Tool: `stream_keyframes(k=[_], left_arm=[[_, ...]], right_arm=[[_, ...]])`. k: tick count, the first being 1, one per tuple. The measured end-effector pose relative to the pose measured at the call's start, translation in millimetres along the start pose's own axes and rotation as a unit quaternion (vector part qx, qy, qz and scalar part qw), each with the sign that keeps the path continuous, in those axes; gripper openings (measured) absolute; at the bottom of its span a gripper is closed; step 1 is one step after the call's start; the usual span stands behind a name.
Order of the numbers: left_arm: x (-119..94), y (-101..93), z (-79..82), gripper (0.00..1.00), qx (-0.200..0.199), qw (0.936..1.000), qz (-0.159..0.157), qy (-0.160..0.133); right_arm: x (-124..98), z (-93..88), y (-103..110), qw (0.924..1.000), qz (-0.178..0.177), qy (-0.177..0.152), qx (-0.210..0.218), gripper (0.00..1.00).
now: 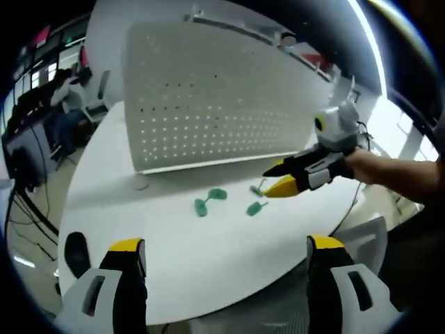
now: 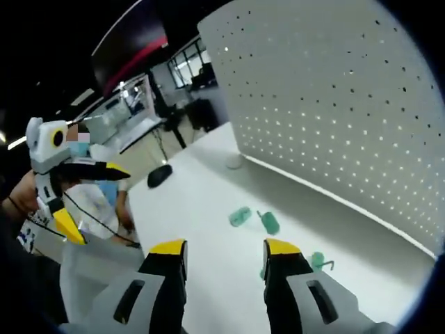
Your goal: Insert the hook assembly into the mounting plate slot until the hook locks in place.
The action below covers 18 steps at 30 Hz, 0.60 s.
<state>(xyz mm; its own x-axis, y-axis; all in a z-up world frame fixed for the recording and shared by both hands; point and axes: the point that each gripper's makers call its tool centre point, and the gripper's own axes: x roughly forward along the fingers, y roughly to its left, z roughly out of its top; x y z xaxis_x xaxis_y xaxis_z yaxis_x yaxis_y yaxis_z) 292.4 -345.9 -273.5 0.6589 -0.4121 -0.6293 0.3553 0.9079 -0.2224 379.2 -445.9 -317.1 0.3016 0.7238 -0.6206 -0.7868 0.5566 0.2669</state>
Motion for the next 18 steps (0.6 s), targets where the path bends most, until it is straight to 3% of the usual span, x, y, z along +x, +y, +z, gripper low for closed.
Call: stream_keyframes(k=[10,18], left_arm=[[1.0,1.8,0.3,0.98,0.000,1.0000,0.004,0.004],[-1.7,8.0,-4.4,0.98,0.003,0.9998,0.016,0.010]], right_arm=[[48.7,-0.2,6.2,0.9988,0.035,0.033,0.011,0.37],[88.0,-5.7,1.7,0.9975,0.028,0.064,-0.007,0.33]])
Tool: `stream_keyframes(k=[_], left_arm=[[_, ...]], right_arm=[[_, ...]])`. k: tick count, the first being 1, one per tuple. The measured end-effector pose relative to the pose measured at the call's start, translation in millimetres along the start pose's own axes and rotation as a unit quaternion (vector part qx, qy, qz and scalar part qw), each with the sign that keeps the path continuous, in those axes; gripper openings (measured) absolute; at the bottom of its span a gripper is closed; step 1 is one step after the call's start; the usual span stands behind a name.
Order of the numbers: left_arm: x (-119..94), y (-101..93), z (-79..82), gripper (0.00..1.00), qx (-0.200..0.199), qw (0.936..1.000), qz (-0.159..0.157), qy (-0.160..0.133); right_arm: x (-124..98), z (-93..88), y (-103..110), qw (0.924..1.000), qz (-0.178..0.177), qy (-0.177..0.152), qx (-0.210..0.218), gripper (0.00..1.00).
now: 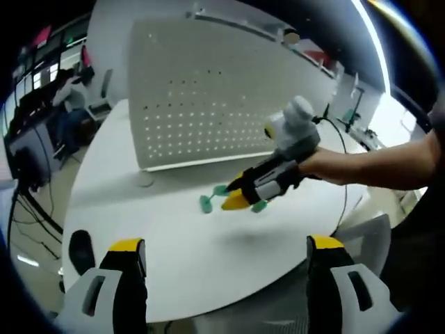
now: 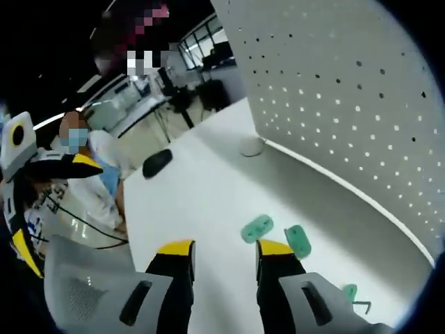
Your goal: Insert the hook assembly into the mounting plate slot until the hook locks in place.
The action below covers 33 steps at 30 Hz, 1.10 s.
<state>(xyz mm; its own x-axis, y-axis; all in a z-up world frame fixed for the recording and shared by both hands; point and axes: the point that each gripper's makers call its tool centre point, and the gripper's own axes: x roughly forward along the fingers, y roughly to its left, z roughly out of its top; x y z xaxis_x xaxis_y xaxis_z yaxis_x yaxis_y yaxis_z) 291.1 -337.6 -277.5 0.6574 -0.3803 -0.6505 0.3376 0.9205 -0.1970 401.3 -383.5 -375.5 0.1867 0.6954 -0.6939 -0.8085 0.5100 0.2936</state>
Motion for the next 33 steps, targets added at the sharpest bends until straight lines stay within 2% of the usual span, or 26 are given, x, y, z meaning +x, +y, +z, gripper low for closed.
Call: stream_keyframes(k=[9,11,13,15,21,30,33], left_arm=[[2.0,-1.0,-2.0,0.97,0.000,1.0000,-0.003,0.007],[2.9,-1.6,-2.1,0.97,0.000,1.0000,-0.003,0.008],[3.3,-2.2,-2.4,0.97,-0.001,1.0000,-0.003,0.008],[3.5,-2.8,-4.3,0.97,-0.002,0.9999,-0.004,0.010],[4.3,0.3,-9.5,0.97,-0.009,0.9998,0.000,0.015],[1.3,5.4,-12.7,0.97,-0.017,0.9997,0.007,0.016],[0.4,7.0,-12.6,0.97,-0.019,0.9997,0.009,0.014]], right_arm=[[20.9,-6.8,-18.0,0.9989,-0.012,0.028,0.037,0.30],[25.0,-6.8,-22.1,0.9978,-0.015,0.031,0.057,0.30],[27.4,-4.8,-24.4,0.9971,-0.016,0.030,0.068,0.28],[26.9,4.4,-31.8,0.9961,-0.033,0.010,0.081,0.23],[35.0,-1.9,-38.9,0.9943,-0.037,0.030,0.095,0.20],[41.4,0.3,-44.3,0.9912,-0.045,0.036,0.119,0.17],[43.6,0.9,-45.3,0.9918,-0.044,0.036,0.114,0.12]])
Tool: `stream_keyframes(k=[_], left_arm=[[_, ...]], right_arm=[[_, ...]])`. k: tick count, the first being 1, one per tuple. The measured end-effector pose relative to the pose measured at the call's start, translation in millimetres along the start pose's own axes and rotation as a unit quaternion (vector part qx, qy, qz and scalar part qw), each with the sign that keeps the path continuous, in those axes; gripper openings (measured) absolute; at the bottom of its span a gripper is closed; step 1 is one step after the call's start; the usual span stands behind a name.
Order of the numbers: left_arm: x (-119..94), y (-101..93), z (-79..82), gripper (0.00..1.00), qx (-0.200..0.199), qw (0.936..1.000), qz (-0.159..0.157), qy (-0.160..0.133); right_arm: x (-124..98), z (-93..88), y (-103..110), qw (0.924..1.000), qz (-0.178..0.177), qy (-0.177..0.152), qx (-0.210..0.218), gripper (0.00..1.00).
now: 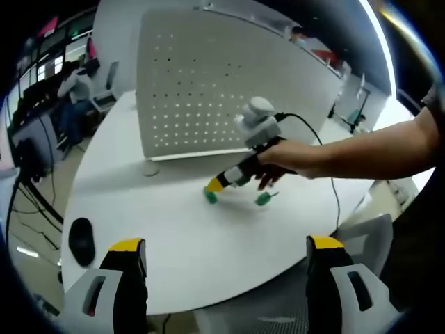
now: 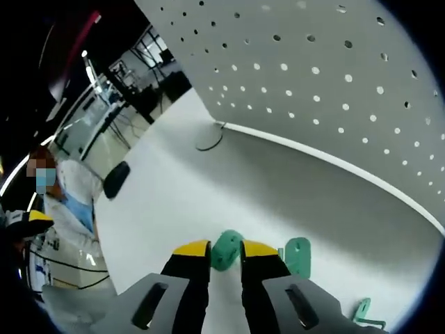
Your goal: Insert the hook assembly into the mounting plate slot until the hook locks in place.
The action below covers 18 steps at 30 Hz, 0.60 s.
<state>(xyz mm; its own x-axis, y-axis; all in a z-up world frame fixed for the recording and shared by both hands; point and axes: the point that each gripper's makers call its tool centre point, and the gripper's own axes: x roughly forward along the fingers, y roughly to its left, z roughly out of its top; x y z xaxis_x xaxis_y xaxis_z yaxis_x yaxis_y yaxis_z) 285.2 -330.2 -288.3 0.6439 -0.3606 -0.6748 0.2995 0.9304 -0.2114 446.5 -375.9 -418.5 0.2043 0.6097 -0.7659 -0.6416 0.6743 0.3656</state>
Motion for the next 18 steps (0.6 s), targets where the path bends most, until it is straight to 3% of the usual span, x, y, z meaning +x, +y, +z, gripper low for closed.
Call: stream_keyframes(k=[5,18], left_arm=[[0.2,0.9,-2.6,0.97,-0.001,1.0000,0.000,0.002],[0.8,2.3,-1.3,0.97,-0.001,1.0000,0.000,0.001]], right_arm=[[2.7,-2.7,-4.4,0.9999,-0.007,0.012,-0.004,0.04],[3.1,0.1,-5.1,1.0000,-0.005,0.009,-0.002,0.00]])
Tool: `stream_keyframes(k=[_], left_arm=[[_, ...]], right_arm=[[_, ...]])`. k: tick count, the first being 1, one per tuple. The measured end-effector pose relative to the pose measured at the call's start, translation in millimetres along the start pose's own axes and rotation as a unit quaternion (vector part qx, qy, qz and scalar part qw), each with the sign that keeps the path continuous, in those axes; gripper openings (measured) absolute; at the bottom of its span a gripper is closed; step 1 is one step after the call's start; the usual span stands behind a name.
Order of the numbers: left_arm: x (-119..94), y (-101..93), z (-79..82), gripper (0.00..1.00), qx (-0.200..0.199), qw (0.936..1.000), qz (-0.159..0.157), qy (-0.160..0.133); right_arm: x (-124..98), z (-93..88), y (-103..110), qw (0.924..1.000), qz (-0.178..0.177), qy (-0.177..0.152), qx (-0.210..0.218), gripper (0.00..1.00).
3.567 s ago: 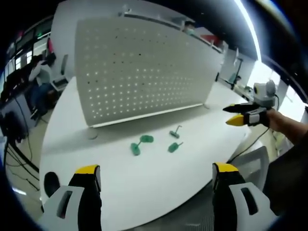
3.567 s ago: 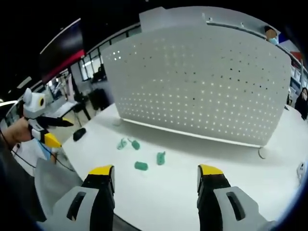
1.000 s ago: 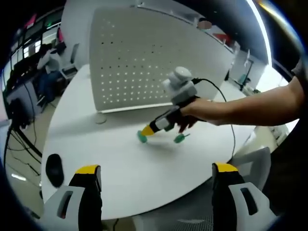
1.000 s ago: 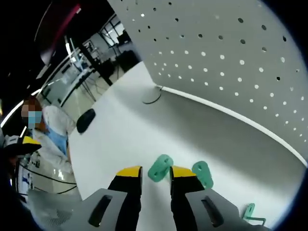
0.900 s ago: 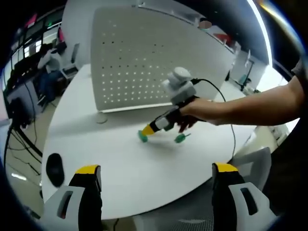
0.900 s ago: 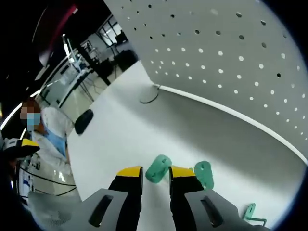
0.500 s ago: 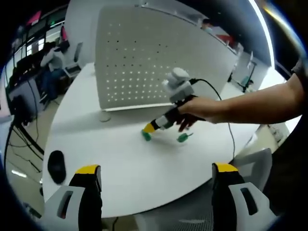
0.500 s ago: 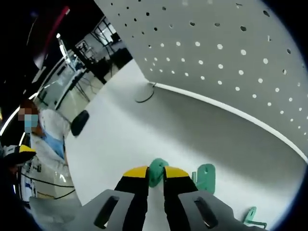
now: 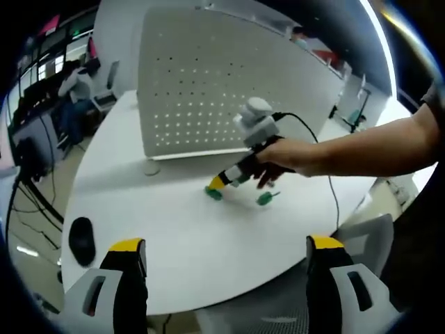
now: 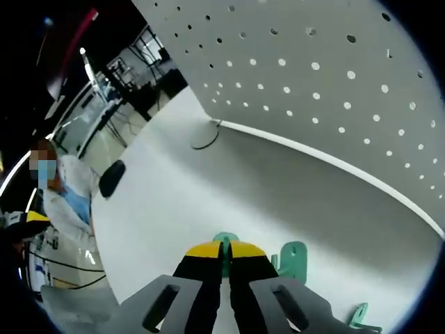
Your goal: Insert the hook assembly into the mounting plate slot until the hook locks in place.
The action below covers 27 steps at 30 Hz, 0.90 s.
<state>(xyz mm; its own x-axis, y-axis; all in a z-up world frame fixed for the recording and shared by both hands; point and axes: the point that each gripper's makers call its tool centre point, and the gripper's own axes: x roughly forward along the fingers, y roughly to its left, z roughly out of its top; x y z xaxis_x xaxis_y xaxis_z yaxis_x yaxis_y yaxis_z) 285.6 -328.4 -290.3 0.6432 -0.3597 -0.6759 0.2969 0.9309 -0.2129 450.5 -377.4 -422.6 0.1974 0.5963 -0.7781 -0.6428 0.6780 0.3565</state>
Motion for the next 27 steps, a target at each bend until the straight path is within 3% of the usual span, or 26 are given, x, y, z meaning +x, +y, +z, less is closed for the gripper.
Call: stream_keyframes(k=[16,27], left_arm=[[-2.8,0.3,2.7,0.97,0.001,1.0000,0.003,-0.005],[-5.6,-4.0,10.9,0.97,0.012,0.9998,0.003,-0.014]], right_arm=[[-8.4,8.4,11.3,0.9988,0.003,-0.031,-0.037,0.00],[-22.9,13.8,19.6,0.9980,0.014,-0.052,-0.033,0.00]])
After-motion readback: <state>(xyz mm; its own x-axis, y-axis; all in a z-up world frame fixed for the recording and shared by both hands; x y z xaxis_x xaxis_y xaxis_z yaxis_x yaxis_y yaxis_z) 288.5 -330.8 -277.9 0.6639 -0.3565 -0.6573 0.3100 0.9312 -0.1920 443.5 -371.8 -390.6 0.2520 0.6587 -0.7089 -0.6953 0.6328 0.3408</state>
